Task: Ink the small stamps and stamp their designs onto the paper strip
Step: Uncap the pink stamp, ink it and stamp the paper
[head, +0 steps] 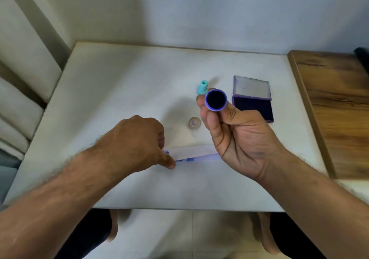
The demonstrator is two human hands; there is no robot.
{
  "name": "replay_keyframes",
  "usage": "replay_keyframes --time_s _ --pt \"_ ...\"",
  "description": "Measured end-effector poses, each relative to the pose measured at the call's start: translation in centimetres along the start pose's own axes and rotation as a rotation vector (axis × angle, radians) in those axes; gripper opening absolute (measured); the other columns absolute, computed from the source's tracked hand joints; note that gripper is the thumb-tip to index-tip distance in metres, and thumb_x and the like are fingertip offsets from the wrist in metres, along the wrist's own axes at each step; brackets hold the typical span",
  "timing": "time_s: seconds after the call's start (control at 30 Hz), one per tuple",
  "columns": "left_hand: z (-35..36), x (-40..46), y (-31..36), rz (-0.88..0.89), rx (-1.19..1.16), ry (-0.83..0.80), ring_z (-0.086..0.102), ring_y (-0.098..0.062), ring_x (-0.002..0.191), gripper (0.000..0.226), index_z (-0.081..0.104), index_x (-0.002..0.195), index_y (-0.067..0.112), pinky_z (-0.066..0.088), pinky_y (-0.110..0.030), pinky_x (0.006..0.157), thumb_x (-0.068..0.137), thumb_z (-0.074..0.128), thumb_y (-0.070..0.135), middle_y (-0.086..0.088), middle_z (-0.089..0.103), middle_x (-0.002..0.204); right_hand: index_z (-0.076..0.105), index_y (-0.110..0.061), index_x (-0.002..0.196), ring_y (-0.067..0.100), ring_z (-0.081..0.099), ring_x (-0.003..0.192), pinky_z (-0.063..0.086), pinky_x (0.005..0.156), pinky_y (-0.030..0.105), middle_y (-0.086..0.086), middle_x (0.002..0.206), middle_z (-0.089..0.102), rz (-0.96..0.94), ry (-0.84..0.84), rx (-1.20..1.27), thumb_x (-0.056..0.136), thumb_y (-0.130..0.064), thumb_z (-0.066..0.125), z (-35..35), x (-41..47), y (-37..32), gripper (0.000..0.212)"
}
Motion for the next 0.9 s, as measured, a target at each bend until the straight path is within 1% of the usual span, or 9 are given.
replay_keyframes --time_s 0.1,0.17,0.27,0.37,0.47,0.53,0.63,0.7,0.9 --pt "0.4 0.1 0.0 0.025 0.006 0.014 0.055 -0.008 0.073 0.049 0.062 0.083 0.027 0.036 -0.021 0.052 0.055 0.08 0.063 0.009 0.063 0.081 0.064 0.007 0.101 0.021 0.074 0.065 0.058 0.052 0.022 0.018 0.086 0.074 -0.001 0.013 -0.046 0.075 0.002 0.054 -0.1 0.2 0.4 0.028" --pt "0.6 0.2 -0.2 0.04 0.015 0.033 0.054 -0.008 0.073 0.049 0.06 0.082 0.028 0.035 -0.021 0.052 0.055 0.078 0.065 0.009 0.061 0.08 0.063 0.007 0.102 0.023 0.074 0.071 0.059 0.058 0.024 0.018 0.091 0.073 -0.024 0.02 -0.148 0.075 0.002 0.055 -0.7 0.7 0.8 0.028" --pt "0.8 0.4 -0.4 0.065 0.008 0.074 0.055 -0.01 0.074 0.049 0.058 0.081 0.029 0.039 -0.024 0.055 0.056 0.076 0.067 0.01 0.061 0.08 0.067 -0.001 0.096 0.027 0.072 0.072 0.06 0.063 0.029 0.013 0.08 0.073 -0.128 0.092 -0.451 0.083 0.004 0.056 -1.9 1.5 0.9 0.018" --pt "1.2 0.4 -0.6 0.087 0.001 0.103 0.057 -0.012 0.075 0.049 0.057 0.082 0.029 0.044 -0.026 0.06 0.058 0.075 0.068 0.01 0.061 0.079 0.071 -0.005 0.097 0.025 0.067 0.067 0.058 0.066 0.033 0.009 0.072 0.07 -0.258 0.131 -0.748 0.086 0.003 0.059 -2.3 1.9 1.1 0.018" --pt "1.4 0.6 -1.0 0.111 -0.034 0.106 0.057 -0.012 0.074 0.051 0.056 0.081 0.03 0.044 -0.027 0.06 0.052 0.078 0.066 0.011 0.06 0.078 0.074 -0.009 0.097 0.022 0.063 0.066 0.059 0.068 0.034 0.005 0.073 0.071 -0.353 0.146 -0.963 0.085 -0.002 0.066 -3.0 1.9 1.6 0.016" --pt "1.4 0.7 -1.4 0.126 -0.056 0.057 0.057 -0.011 0.074 0.052 0.057 0.081 0.031 0.045 -0.027 0.061 0.049 0.082 0.063 0.011 0.06 0.078 0.075 -0.015 0.096 0.018 0.064 0.065 0.058 0.067 0.028 0.002 0.08 0.074 -0.407 0.154 -1.081 0.084 -0.006 0.068 -3.3 2.0 2.0 0.017" --pt "1.3 0.9 -1.6 0.156 -0.053 0.016 0.057 -0.008 0.072 0.048 0.059 0.082 0.032 0.044 -0.027 0.06 0.051 0.084 0.058 0.011 0.06 0.079 0.071 -0.021 0.105 0.016 0.065 0.066 0.056 0.066 0.02 0.008 0.085 0.073 -0.467 0.141 -1.163 0.084 -0.008 0.069 -3.5 2.0 2.2 0.025" --pt "1.5 0.8 -1.7 0.17 -0.047 0.016 0.055 -0.007 0.072 0.047 0.058 0.083 0.033 0.044 -0.027 0.06 0.052 0.083 0.058 0.011 0.06 0.082 0.068 -0.021 0.11 0.018 0.067 0.069 0.057 0.066 0.021 0.012 0.084 0.07 -0.482 0.141 -1.229 0.082 -0.009 0.072 -3.7 2.2 2.4 0.03" --pt "1.3 0.8 -2.0 0.192 -0.098 -0.045 0.056 0.001 0.07 0.043 0.063 0.084 0.032 0.045 -0.022 0.059 0.054 0.084 0.054 0.015 0.061 0.077 0.07 -0.014 0.094 0.012 0.066 0.062 0.054 0.062 0.016 0.012 0.085 0.072 -0.487 0.11 -1.212 0.079 -0.004 0.072 -3.9 2.5 2.6 0.018"
Point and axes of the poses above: each hand's wrist, its own x-axis towards the middle knuckle, its own z-axis out of the palm, y = z × x, the point moved 5 cm from there along x, towards the middle knuckle
